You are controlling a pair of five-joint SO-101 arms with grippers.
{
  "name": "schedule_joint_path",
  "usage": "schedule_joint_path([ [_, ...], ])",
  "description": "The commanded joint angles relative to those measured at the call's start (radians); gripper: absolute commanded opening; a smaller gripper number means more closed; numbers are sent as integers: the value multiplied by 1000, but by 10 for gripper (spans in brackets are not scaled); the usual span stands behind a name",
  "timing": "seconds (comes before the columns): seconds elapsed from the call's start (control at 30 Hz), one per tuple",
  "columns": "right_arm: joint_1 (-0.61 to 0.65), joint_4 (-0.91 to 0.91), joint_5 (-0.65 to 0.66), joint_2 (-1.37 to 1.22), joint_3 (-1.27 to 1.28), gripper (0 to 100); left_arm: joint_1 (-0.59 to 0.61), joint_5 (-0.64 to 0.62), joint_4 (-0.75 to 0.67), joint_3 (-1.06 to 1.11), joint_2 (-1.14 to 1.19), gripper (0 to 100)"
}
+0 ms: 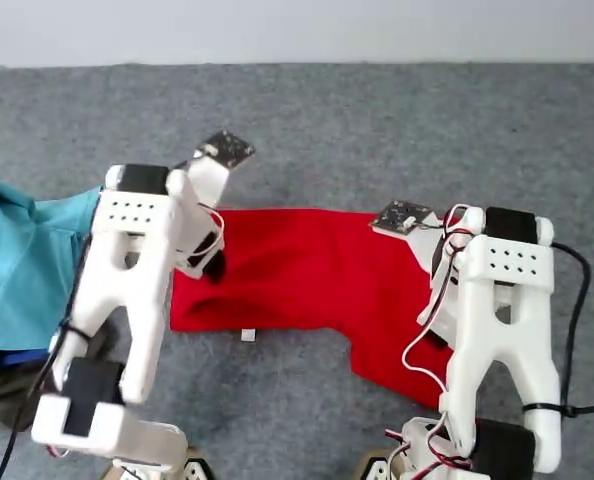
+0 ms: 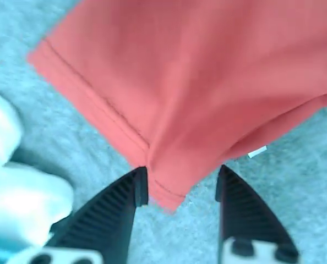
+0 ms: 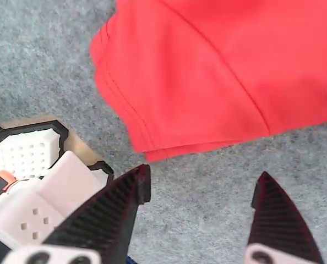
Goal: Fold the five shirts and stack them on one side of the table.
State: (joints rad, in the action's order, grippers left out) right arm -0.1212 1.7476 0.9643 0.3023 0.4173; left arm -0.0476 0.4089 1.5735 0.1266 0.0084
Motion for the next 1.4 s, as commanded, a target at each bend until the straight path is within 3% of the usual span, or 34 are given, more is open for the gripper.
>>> schedule_joint_path([
  [0.0, -22, 31, -8, 36, -89, 303, -5, -11, 20, -67, -103, 205],
  [0.1, -30, -53, -48, 22, -124, 303, 5, -26, -20, -82, -135, 199],
  [0.2, -24, -203, -163, -16, -109, 282, 15, -126, -120, -77, -110, 130],
  [0.33, 16, -386, -290, -120, -61, 127, -12, -138, -161, -50, -6, 15],
  [0.4, 42, -464, -339, -189, -43, 27, -28, -140, -157, -35, 64, 15],
  [0.47, 56, -496, -364, -263, -34, 17, -32, -141, -155, -18, 127, 14],
  [0.63, 50, -495, -361, -450, -34, 9, -37, -132, -140, 56, 230, 14],
  [0.9, -88, -476, -241, -610, -40, 9, 31, -34, -141, 151, 304, 14],
  [1.1, -114, -417, -233, -608, -110, 9, 89, -37, -112, 33, 302, 14],
  [1.37, -38, -194, -236, -608, -388, 9, 26, -63, -54, -237, 313, 14],
])
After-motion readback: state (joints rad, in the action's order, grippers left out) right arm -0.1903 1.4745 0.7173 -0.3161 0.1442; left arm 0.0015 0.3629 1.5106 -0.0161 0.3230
